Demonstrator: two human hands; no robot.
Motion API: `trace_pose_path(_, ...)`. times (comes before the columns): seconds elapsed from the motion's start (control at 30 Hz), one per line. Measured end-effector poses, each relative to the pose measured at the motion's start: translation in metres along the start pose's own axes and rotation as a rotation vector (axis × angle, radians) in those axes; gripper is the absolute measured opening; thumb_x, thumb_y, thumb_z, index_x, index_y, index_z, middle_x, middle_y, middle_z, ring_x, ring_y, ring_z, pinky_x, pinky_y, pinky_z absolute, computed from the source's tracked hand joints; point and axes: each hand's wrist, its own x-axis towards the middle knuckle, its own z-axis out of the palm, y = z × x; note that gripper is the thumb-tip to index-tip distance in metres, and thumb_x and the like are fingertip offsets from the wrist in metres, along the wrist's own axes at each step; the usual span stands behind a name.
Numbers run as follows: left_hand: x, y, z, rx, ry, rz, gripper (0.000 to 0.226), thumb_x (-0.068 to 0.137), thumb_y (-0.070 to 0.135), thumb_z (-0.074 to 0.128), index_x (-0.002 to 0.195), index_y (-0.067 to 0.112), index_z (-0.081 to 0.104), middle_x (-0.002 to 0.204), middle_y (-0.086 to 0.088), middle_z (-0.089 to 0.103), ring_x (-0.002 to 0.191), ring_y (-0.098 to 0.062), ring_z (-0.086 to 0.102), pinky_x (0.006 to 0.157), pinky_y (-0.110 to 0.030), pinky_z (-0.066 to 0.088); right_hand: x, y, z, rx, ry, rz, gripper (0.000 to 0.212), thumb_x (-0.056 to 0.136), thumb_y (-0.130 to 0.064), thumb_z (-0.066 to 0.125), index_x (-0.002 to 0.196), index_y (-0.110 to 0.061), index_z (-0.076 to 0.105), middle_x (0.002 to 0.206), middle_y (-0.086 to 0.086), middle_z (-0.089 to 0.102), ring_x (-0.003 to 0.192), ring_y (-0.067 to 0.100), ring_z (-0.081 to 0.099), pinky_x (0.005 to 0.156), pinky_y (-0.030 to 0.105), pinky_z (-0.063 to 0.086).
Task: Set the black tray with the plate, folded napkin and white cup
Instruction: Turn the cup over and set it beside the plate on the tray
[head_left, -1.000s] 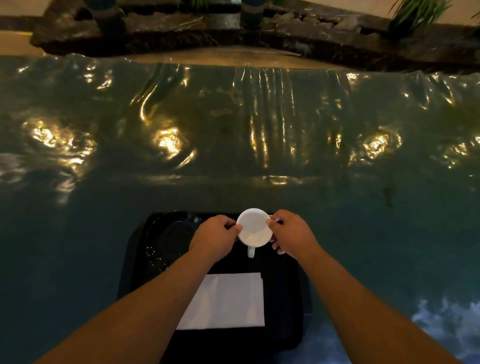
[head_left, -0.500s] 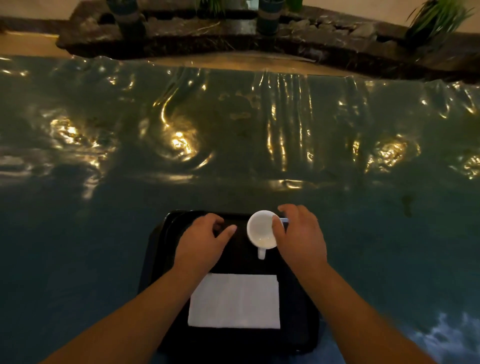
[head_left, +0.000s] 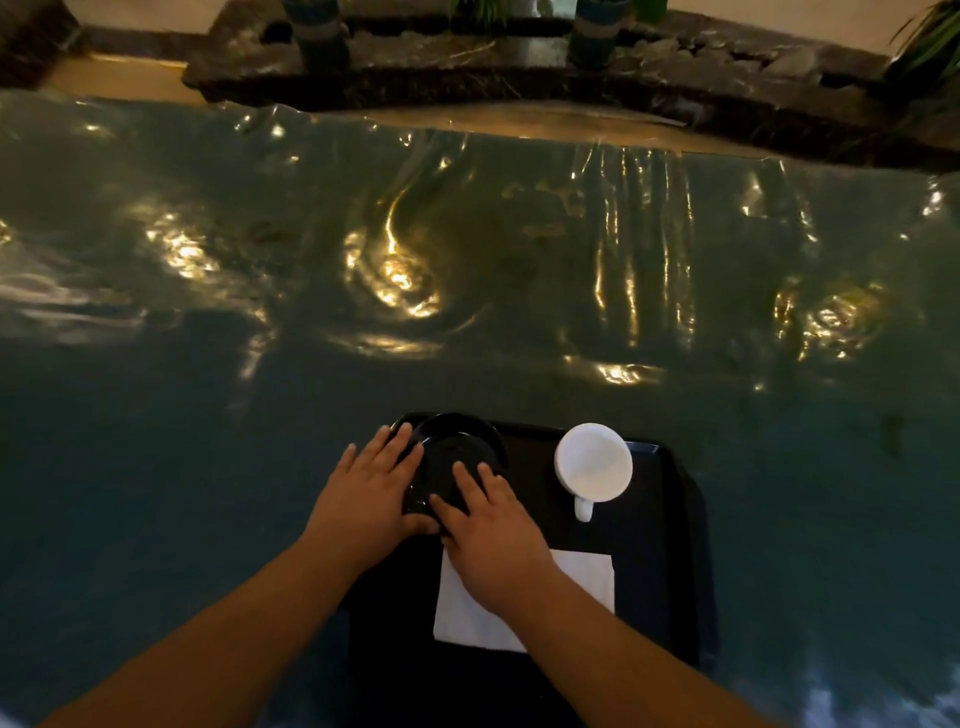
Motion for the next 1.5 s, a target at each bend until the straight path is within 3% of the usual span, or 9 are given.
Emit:
trace_pose_path(0.2,0.009,0.013,-0.009,0.067,-0.046,-0.007,0.104,0.082,0.079,0.058,0.164,0.027,0.019,0.174,-0.002,-0.004,0.158,-0.022,-0.01,0.126,-0.051,-0.001,-0.004,0.006,0.001,0.012,0.025,-0.005,0.054,0.109,-0.048,0.031,0.161,-0.037,0.025,0.173,0.008,-0.002,0.157,0.038,-0.004,0.116,0.043,-0.011)
trace_pose_path(0.83,0.022,0.062,-0.008,0.066,-0.071,0.038,0.103,0.085,0.075,0.059,0.165,0.027,0.017,0.174,-0.001,-0.009,0.159,-0.021,-0.006,0.126,-0.05,0.001,-0.042,0.039,0.006,0.043,0.055,0.082,0.053,0.107,-0.046,0.033,0.16,-0.037,0.029,0.173,0.008,0.006,0.157,0.037,0.003,0.118,0.044,-0.009)
trace_pose_path(0.93,0.021,0.061,-0.009,0.031,-0.064,0.058,0.101,0.086,0.076,0.057,0.165,0.026,0.017,0.174,-0.003,-0.009,0.159,-0.023,-0.004,0.126,-0.048,0.003,-0.049,0.037,-0.024,0.279,0.075,0.063,0.057,0.102,-0.052,0.037,0.156,-0.036,0.038,0.17,0.003,0.025,0.155,0.03,0.018,0.125,0.046,0.013)
trace_pose_path(1.03,0.015,0.066,-0.009,-0.079,0.004,0.03,0.11,0.08,0.081,0.059,0.165,0.026,0.015,0.174,-0.005,-0.007,0.159,-0.025,-0.002,0.127,-0.048,0.006,-0.063,0.052,-0.056,0.324,0.449,0.083,0.057,0.093,-0.048,0.051,0.148,-0.031,0.051,0.152,-0.002,0.052,0.139,0.017,0.043,0.116,0.044,0.04)
trace_pose_path(1.1,0.011,0.079,-0.008,-0.131,0.059,-0.012,0.121,0.074,0.086,0.059,0.165,0.025,0.008,0.174,-0.005,-0.008,0.159,-0.026,-0.002,0.128,-0.048,0.006,-0.073,0.074,-0.07,0.277,0.567,0.228,0.066,0.09,-0.049,0.063,0.151,-0.033,0.044,0.153,0.0,0.049,0.138,0.019,0.042,0.114,0.044,0.042)
trace_pose_path(1.17,0.011,0.1,-0.006,-0.148,0.061,-0.036,0.131,0.069,0.09,0.058,0.165,0.024,-0.003,0.173,-0.008,-0.012,0.159,-0.028,-0.005,0.128,-0.049,0.004,-0.077,0.094,-0.08,0.284,0.387,0.395,0.088,0.086,-0.057,0.071,0.159,-0.039,0.026,0.161,-0.001,0.036,0.143,0.024,0.035,0.113,0.046,0.039)
trace_pose_path(1.23,0.016,0.119,-0.005,-0.141,0.023,-0.062,0.138,0.068,0.09,0.06,0.163,0.02,-0.011,0.172,-0.011,-0.014,0.158,-0.031,-0.008,0.127,-0.051,0.003,-0.074,0.105,-0.082,0.209,0.234,0.424,0.097,0.085,-0.059,0.073,0.161,-0.038,0.016,0.162,-0.001,0.032,0.142,0.027,0.034,0.11,0.045,0.041)
trace_pose_path(1.5,0.027,0.129,-0.004,-0.016,0.006,-0.083,0.142,0.069,0.081,0.072,0.162,0.016,-0.014,0.171,-0.018,-0.014,0.157,-0.038,-0.012,0.124,-0.057,-0.002,-0.06,0.111,-0.082,0.186,0.16,0.488,0.102,0.082,-0.059,0.075,0.162,-0.032,0.018,0.157,0.003,0.037,0.133,0.034,0.045,0.101,0.047,0.048)
